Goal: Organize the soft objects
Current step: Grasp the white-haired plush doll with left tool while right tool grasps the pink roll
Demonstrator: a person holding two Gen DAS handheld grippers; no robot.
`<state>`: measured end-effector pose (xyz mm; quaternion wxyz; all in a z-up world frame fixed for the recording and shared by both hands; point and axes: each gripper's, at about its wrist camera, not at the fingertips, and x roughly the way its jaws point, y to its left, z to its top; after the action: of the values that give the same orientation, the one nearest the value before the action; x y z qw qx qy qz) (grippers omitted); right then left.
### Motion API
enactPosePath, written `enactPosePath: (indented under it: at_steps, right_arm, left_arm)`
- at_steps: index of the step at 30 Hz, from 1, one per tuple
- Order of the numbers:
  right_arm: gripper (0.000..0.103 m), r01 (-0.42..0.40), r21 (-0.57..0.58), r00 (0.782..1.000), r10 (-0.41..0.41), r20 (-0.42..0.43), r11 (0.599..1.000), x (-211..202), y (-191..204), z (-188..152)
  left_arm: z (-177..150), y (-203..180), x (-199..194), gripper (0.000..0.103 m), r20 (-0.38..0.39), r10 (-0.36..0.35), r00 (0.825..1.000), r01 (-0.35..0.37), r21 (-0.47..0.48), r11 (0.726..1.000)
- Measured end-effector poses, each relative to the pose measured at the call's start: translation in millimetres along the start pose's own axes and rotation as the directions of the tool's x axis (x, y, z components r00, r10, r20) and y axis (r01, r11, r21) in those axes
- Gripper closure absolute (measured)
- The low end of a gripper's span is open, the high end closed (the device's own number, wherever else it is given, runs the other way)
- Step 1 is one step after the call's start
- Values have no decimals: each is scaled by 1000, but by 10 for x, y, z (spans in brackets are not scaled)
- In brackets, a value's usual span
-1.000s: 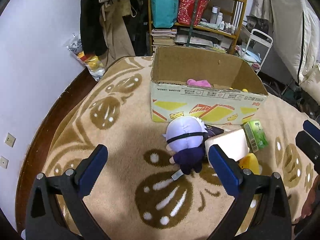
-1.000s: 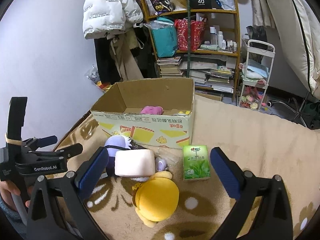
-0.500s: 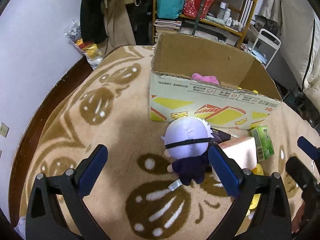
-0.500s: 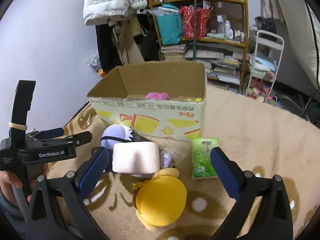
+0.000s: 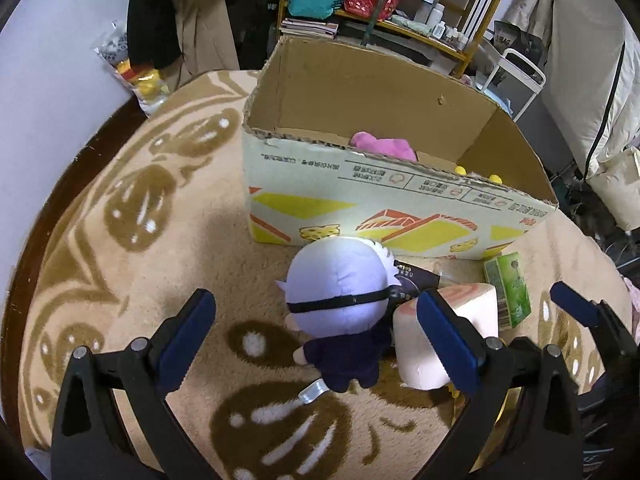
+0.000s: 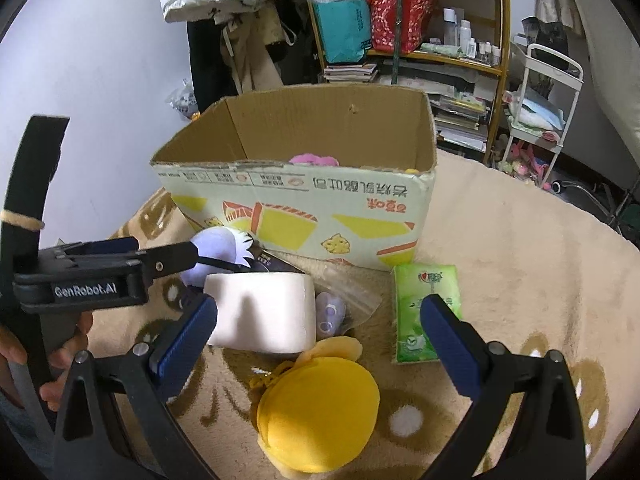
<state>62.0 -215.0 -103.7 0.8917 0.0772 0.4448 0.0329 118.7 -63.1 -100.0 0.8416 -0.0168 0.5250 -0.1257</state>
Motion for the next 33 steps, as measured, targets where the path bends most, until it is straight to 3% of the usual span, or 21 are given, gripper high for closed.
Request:
enactPosePath:
  at_steps: [12, 19, 31, 33]
  right_arm:
    - [0, 9, -59, 997, -14, -76, 998, 308, 76, -75]
    - [0, -51, -66, 996, 46, -76, 997, 359, 124, -66]
    - [0, -63, -111, 988, 47, -146, 992, 638, 241, -139]
    - [10, -71, -118, 986, 52, -159, 990, 685, 238, -161]
  left_arm:
    - [61, 61, 282, 3, -73, -41, 996, 37, -57, 998]
    - [71, 44, 432, 3, -112, -74, 991, 65, -78, 995]
    - [68, 84, 589, 4, -156, -59, 986, 44, -95, 994]
    - [70, 79, 605, 4, -158, -60, 986, 45, -100, 994]
